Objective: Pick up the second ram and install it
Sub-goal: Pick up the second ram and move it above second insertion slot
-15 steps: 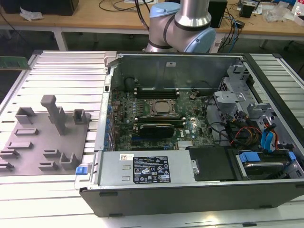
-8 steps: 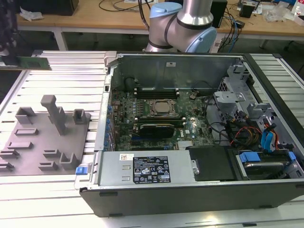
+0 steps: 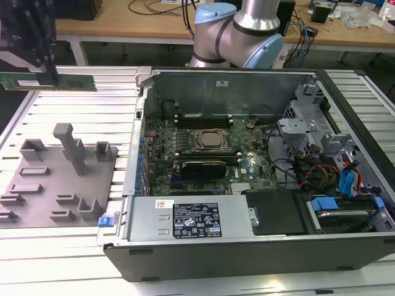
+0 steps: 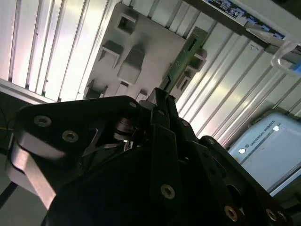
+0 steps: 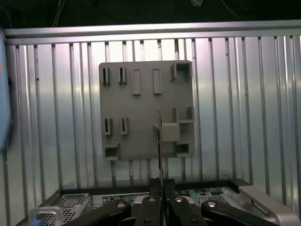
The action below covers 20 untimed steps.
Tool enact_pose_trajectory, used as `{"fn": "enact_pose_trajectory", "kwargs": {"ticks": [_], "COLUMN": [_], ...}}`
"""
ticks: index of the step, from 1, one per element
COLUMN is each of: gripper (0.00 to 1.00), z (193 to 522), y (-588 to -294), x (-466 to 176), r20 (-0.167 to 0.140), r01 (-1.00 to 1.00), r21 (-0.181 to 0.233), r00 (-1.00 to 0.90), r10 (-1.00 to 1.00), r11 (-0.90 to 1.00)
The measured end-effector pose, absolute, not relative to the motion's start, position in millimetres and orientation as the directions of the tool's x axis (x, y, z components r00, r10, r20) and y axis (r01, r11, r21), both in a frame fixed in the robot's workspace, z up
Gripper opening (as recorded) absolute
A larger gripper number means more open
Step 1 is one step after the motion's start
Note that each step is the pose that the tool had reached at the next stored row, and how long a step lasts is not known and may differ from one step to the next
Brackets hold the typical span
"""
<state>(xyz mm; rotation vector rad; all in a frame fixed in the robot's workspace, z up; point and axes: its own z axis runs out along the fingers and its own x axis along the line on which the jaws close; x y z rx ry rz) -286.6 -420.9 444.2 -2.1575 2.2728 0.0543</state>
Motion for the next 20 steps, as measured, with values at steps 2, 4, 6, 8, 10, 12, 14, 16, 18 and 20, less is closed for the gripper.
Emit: {"fn": "enact_pose_trajectory", "kwargs": {"ticks": [2,4,6,8,10,12,14,16,18,20], "gripper": [0.13,0.13,0.13,0.13,0.13,0.13,0.13,0.13,0.13,0.13], "z": [444,444,444,444,444,444,444,444,444,444], "y": [-421,-421,-421,-421,-421,-421,-421,-421,-421,-421], "x": [-279,-253,-245,-235,-223,-211,-196,-189,-176,-169], "r20": [-0.029,-0.029,-0.029,-0.029,-0.029,-0.029,-0.029,-0.029,-0.029,-0.029], "r01": [-0.998,-0.998,-0.998,-0.998,-0.998,-0.998,-0.998,-0.998,-0.998,-0.998], "r21": [0.02,0.021,0.021,0.022,0.022,0.023,0.025,0.025,0.027,0.027], "r00": [-0.052,-0.053,-0.052,-0.053,-0.052,-0.053,-0.053,-0.052,-0.053,-0.053], "r10": [-0.998,-0.998,-0.998,-0.998,-0.998,-0.998,-0.998,-0.998,-0.998,-0.998], "r11": [0.052,0.052,0.052,0.052,0.052,0.052,0.052,0.052,0.052,0.052]}}
